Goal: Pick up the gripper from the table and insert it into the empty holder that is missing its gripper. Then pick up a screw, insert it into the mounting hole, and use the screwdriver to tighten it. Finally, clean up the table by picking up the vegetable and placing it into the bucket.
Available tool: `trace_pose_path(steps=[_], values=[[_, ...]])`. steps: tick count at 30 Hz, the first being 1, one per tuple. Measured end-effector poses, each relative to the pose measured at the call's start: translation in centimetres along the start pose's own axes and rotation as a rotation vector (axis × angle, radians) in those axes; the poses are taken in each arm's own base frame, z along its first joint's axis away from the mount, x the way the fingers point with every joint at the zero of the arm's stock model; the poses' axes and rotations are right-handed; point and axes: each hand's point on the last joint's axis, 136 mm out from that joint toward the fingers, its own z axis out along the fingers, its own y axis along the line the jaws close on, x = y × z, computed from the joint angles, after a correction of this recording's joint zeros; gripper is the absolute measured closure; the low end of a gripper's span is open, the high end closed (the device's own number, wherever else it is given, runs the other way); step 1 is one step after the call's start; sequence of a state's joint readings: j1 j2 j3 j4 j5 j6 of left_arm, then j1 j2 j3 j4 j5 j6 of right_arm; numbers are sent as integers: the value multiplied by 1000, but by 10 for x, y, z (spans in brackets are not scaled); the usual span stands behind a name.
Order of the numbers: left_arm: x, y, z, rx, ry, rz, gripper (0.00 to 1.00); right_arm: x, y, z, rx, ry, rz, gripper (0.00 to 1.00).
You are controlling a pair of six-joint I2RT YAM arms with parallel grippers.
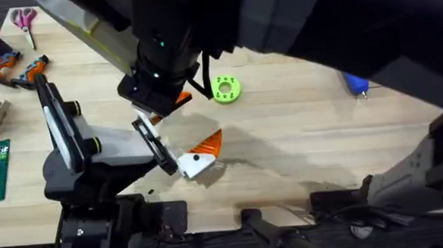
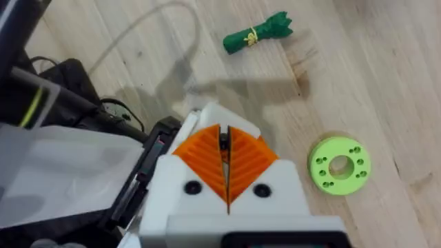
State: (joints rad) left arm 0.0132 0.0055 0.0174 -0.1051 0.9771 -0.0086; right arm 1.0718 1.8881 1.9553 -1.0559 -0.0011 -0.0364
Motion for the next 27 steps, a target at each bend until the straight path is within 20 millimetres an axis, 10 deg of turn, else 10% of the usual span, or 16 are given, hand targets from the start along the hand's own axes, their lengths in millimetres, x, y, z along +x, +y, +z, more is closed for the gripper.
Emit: trace_pose_path(steps=[14, 27], values=[[0, -1, 0, 3, 0, 0, 15, 4, 1, 0, -2, 15, -1, 974], [0, -1, 0, 3, 0, 0, 14, 4, 5, 0, -24, 16, 3, 732]])
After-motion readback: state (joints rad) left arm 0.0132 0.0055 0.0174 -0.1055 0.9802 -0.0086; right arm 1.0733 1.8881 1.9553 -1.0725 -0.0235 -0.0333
